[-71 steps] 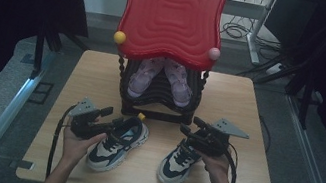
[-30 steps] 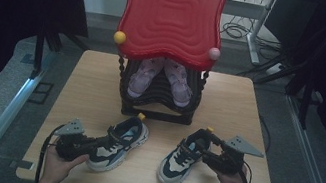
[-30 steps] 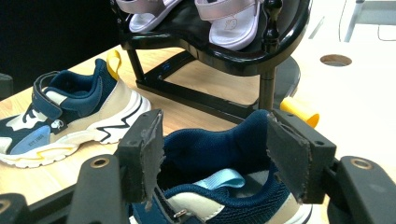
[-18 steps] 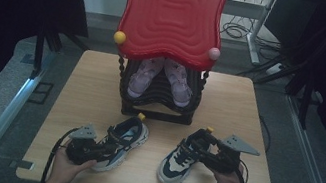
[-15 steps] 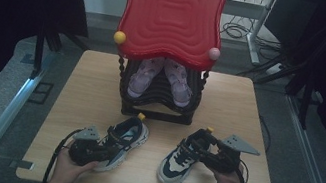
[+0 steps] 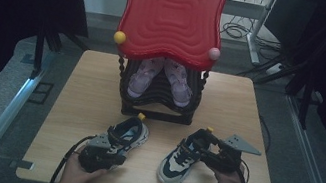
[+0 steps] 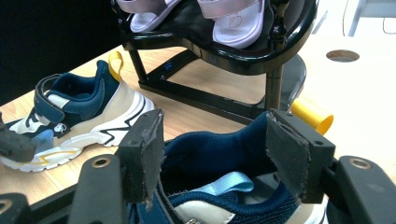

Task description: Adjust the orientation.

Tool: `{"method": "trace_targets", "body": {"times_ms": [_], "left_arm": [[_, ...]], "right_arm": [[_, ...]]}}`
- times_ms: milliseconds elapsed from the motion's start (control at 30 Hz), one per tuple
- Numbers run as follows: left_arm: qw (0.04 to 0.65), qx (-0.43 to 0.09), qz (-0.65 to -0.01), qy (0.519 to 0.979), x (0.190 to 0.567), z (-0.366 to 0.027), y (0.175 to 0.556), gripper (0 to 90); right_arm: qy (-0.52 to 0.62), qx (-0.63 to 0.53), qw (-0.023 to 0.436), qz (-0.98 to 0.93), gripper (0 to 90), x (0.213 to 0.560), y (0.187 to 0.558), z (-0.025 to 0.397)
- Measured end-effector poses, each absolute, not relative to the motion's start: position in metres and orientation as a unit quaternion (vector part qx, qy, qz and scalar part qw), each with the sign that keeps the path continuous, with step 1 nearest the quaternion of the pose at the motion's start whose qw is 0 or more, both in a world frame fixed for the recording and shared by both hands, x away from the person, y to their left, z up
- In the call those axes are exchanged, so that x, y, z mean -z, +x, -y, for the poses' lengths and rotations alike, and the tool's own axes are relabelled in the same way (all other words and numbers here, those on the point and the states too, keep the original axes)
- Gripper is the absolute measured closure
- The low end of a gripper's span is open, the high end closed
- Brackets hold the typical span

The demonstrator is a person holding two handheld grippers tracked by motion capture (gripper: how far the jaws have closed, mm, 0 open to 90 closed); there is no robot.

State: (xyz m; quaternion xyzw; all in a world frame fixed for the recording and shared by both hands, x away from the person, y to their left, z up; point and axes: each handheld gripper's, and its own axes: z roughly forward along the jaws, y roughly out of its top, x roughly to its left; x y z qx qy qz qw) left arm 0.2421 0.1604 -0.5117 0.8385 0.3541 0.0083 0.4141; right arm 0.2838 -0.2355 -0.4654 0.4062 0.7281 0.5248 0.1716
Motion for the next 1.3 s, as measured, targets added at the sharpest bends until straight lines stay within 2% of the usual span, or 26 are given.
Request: {"method": "trace_targets", "body": {"times_ms": [267, 567, 1033, 1300], "left_arm": [[0.399, 0.007, -0.364, 0.841, 0.519, -0.167, 0.243, 90.0], [0.384, -0.001, -0.365, 0.848, 0.519, -0.168, 0.242, 90.0], [0.373, 0.000, -0.391, 0.841, 0.517, -0.196, 0.250, 90.0], [0.374, 0.002, -0.403, 0.835, 0.517, -0.208, 0.254, 90.0]], "right_arm": [[0.407, -0.523, 0.170, -0.730, 37.9, 0.467, 0.284, 0.234], [0.409, -0.521, 0.169, -0.730, 37.9, 0.468, 0.285, 0.234], [0.407, -0.519, 0.168, -0.733, 38.0, 0.469, 0.285, 0.234], [0.407, -0.533, 0.152, -0.726, 38.3, 0.469, 0.286, 0.235]]}}
